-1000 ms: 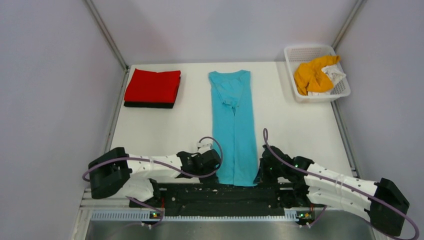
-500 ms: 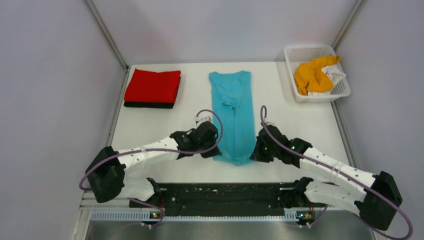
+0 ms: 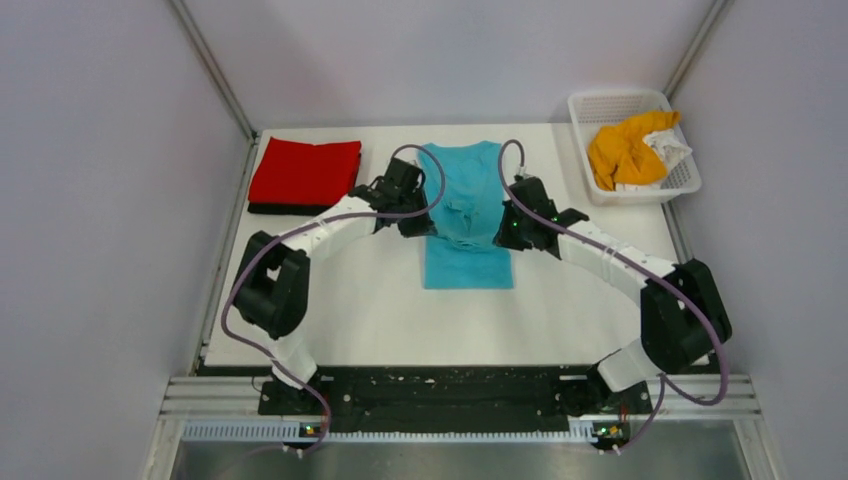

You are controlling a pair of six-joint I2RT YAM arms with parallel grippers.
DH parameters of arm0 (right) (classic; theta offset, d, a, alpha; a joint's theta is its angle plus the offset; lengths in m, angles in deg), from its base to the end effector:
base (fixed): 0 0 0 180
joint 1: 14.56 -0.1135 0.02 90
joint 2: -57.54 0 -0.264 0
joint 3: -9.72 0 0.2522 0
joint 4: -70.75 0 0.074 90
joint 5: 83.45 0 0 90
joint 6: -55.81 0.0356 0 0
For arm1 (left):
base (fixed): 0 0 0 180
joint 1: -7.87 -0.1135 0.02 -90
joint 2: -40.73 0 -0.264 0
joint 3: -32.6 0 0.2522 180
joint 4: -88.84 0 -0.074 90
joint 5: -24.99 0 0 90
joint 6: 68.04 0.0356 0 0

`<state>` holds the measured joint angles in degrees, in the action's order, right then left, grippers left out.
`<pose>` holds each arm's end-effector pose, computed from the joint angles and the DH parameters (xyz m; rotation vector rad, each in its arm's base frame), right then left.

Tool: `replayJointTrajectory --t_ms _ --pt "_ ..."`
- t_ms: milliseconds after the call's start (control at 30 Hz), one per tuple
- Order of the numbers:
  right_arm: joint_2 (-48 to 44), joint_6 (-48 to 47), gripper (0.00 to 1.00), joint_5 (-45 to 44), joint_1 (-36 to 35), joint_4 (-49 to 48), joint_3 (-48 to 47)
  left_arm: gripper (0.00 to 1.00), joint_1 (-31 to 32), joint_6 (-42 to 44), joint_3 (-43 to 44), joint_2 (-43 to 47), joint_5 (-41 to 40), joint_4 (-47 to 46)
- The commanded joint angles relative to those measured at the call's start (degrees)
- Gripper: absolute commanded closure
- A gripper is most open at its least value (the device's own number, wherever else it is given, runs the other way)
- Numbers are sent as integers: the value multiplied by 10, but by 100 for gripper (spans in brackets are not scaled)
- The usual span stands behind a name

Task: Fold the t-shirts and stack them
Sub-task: Fold the folded rectangular tshirt in 1/3 of the way

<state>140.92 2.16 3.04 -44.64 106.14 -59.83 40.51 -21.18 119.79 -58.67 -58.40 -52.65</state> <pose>0.2659 0.1515 0.2325 0.1637 2.4730 0.4411 0.3168 -0.2078 0.2360 -0.1835 2.5789 -0.6843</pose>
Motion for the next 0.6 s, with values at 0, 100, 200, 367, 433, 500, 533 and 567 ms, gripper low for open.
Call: replayJointTrajectory --t_ms 0,100,200,367,433,500,533,567 --pt "51 -29 100 11 27 -40 -61 100 -32 47 60 -39 36 16" --pt "82 -30 100 15 40 -41 -82 100 -43 60 85 -67 47 22" --pt "107 -30 100 20 50 -43 -95 100 -51 68 102 -91 66 25" --pt "129 -32 100 10 59 -44 -112 100 -58 76 130 -124 82 30" --pt "137 -31 100 4 62 -45 -118 100 -61 75 138 -136 84 29" --pt "147 -31 100 0 65 -45 -124 100 -64 74 148 -146 86 29" --pt "154 -30 100 -3 69 -46 -128 100 -66 74 153 -150 85 30" --pt "160 -30 100 -4 72 -47 -131 100 -67 74 157 -154 85 31"
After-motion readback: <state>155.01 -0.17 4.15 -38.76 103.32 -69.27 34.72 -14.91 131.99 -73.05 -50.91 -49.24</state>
